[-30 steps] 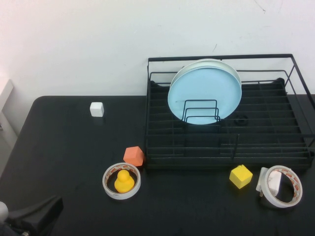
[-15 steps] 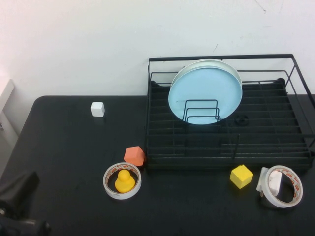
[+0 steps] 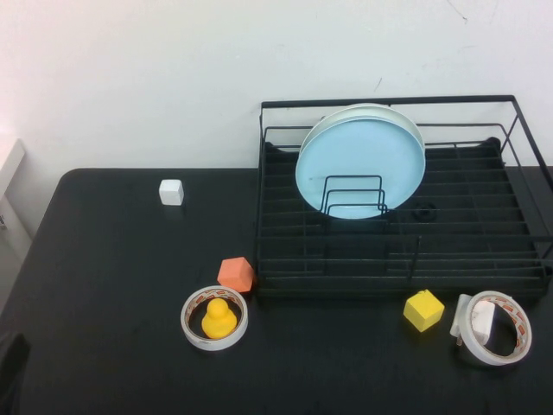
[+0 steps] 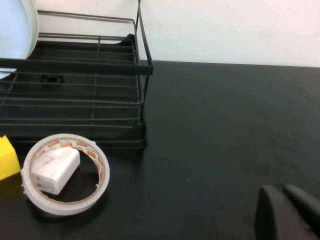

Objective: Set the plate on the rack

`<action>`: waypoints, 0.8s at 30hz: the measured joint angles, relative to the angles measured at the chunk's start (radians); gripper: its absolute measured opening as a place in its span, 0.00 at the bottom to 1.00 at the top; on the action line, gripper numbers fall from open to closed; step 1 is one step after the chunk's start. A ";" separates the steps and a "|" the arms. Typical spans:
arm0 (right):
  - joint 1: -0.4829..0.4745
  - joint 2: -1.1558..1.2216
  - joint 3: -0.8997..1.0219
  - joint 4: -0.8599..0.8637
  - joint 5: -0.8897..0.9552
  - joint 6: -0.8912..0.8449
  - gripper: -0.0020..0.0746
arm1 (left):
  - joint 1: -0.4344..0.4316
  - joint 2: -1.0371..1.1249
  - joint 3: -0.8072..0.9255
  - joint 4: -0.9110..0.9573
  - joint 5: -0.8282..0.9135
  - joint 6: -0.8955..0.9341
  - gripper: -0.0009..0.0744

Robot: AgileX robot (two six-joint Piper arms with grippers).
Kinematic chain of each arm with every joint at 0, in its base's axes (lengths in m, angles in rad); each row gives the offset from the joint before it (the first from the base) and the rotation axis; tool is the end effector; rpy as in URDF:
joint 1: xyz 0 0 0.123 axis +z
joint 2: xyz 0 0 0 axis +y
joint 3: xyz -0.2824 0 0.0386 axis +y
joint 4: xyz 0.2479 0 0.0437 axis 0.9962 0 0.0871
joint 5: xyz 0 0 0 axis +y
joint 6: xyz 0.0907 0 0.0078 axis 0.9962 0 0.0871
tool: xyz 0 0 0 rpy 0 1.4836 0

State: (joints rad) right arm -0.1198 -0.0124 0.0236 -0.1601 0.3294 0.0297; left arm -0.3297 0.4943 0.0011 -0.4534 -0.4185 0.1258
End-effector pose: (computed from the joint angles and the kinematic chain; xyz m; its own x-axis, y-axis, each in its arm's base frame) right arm 0.0526 -0.0111 0.1764 -0.2639 -0.0906 -0.9603 0.1379 0.9818 -0.1305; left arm 0.0981 -0.0165 0.2089 -0.0686 -0.2770 -0.9584 0.1362 0.9491 -0.2840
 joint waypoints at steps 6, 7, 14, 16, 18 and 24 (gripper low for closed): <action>0.000 0.000 0.000 0.000 0.000 0.000 0.02 | 0.241 -0.156 0.019 0.289 0.184 -0.247 0.01; 0.000 0.000 0.000 0.000 0.000 0.000 0.02 | 0.265 -0.180 0.019 0.319 0.216 -0.258 0.01; 0.000 0.000 0.000 0.000 0.000 0.000 0.02 | 0.345 -0.386 0.019 0.421 0.482 -0.284 0.01; 0.000 0.000 0.000 0.000 0.000 0.000 0.02 | 0.346 -0.435 0.019 0.425 0.560 -0.284 0.01; 0.000 0.000 0.000 0.000 0.000 0.000 0.02 | 0.346 -0.483 0.019 0.425 0.640 -0.286 0.01; 0.000 0.000 0.000 0.000 0.000 0.000 0.02 | 0.344 -0.503 0.017 0.428 0.725 -0.245 0.01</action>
State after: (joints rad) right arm -0.1198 -0.0124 0.0236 -0.1601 0.3294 0.0297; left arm 0.0139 -0.0087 0.0184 -0.0256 0.3070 -0.1191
